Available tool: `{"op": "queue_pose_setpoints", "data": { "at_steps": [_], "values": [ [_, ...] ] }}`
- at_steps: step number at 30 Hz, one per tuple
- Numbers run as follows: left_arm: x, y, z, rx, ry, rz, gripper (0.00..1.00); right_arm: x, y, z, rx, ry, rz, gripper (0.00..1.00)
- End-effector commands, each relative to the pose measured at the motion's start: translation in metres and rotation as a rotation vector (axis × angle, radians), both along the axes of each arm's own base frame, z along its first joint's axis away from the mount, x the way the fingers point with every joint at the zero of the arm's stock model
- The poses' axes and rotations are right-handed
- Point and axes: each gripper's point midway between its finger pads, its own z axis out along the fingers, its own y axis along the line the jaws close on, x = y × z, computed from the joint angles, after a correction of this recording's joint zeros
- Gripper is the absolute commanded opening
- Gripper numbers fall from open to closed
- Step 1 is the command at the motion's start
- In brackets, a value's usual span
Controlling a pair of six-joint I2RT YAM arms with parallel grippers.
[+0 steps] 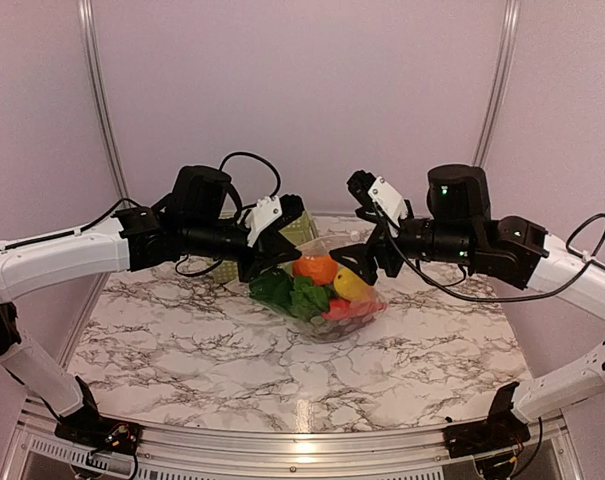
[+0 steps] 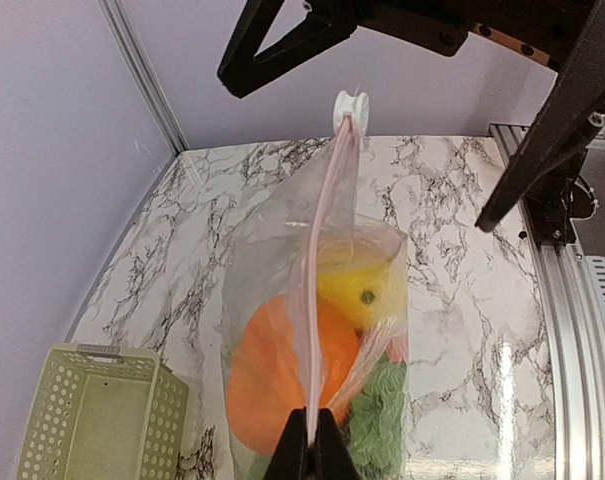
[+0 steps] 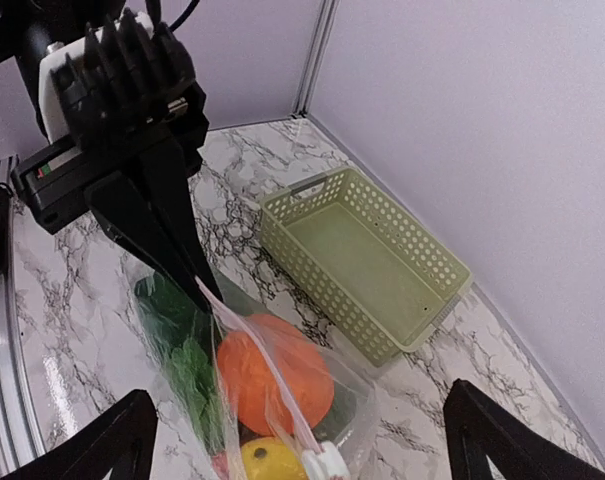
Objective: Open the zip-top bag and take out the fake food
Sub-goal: Pick up the zipper food storage bag at the center of the board, then unzip the zipper food storage bag at the center of the board.
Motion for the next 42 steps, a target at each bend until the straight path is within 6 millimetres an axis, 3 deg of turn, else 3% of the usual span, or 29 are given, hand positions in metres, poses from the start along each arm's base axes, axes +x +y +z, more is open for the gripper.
{"op": "queue_pose_setpoints", "data": {
  "at_steps": [1,3,6,15,24,31,37,42],
  "values": [
    [-0.003,0.011,0.04,-0.116,-0.099,-0.023,0.0,-0.003,-0.016,0.043,0.249,-0.156,0.067,0.98],
    [-0.004,0.016,0.042,-0.133,-0.119,-0.026,0.0,-0.016,-0.024,0.053,0.329,-0.262,0.115,0.98],
    [-0.006,0.019,0.048,-0.142,-0.142,-0.038,0.0,-0.03,-0.034,0.047,0.403,-0.34,0.153,0.99],
    [-0.007,0.028,0.058,-0.15,-0.18,-0.045,0.0,-0.014,-0.01,0.015,0.361,-0.186,0.234,0.9],
    [-0.006,0.032,0.056,-0.146,-0.185,-0.039,0.0,-0.009,0.014,-0.005,0.364,-0.061,0.314,0.69],
    [-0.003,0.033,0.055,-0.144,-0.188,-0.029,0.0,-0.009,0.012,-0.001,0.377,-0.044,0.299,0.55],
    [-0.001,0.034,0.054,-0.141,-0.19,-0.021,0.0,-0.006,0.01,-0.005,0.375,-0.02,0.278,0.32],
    [0.0,0.035,0.051,-0.132,-0.186,-0.019,0.0,-0.003,0.005,0.007,0.388,-0.038,0.241,0.21]
  ]
}}
